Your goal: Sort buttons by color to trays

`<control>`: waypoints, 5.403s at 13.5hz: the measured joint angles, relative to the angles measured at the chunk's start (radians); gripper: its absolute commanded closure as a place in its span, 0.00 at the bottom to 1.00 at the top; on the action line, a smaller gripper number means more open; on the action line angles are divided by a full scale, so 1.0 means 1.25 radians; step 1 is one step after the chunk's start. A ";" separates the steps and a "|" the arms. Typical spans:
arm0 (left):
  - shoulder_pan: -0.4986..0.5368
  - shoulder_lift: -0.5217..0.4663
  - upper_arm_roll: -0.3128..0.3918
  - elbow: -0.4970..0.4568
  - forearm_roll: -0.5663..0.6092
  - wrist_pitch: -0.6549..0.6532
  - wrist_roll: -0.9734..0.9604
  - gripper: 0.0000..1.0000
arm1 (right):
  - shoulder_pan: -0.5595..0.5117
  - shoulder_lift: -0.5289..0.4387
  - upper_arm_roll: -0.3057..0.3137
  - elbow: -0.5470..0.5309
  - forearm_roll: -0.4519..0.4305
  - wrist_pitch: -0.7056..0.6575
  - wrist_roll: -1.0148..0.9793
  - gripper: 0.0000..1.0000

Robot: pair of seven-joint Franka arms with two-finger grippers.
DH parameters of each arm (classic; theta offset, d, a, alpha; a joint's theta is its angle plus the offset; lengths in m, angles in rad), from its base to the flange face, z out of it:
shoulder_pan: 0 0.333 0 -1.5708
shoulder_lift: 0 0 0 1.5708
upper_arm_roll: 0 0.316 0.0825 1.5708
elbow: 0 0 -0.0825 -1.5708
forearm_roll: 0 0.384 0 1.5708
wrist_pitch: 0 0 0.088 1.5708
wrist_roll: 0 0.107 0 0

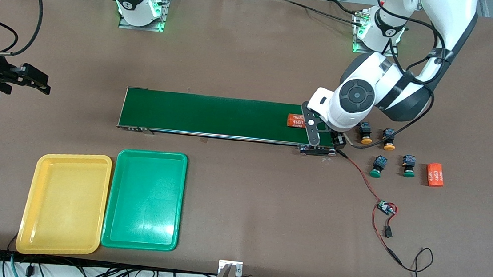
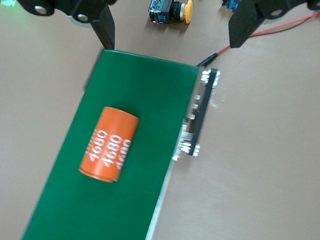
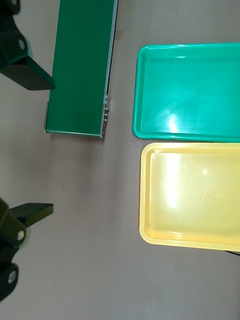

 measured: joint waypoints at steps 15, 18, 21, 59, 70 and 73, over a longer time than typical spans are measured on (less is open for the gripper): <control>0.159 0.037 0.061 0.058 -0.005 0.003 -0.429 0.00 | 0.000 0.000 0.000 0.000 0.000 0.001 0.000 0.00; 0.078 0.037 0.226 0.060 -0.098 0.026 -0.483 0.00 | 0.000 0.000 0.000 0.000 0.000 0.001 0.000 0.00; 0.049 0.041 0.313 0.020 -0.124 0.119 -0.484 0.00 | 0.000 0.000 0.000 0.000 0.000 0.001 0.000 0.00; 0.005 -0.047 -0.014 -0.229 -0.137 0.249 -0.677 0.88 | 0.013 0.050 0.003 -0.009 0.000 -0.090 -0.001 0.00; -0.017 -0.022 -0.020 -0.215 -0.137 0.327 -0.955 0.00 | 0.038 0.055 0.005 -0.033 0.002 -0.088 0.004 0.00; 0.019 -0.076 0.058 -0.213 -0.137 0.268 -0.917 0.00 | 0.076 0.054 0.005 -0.040 0.002 -0.087 0.041 0.00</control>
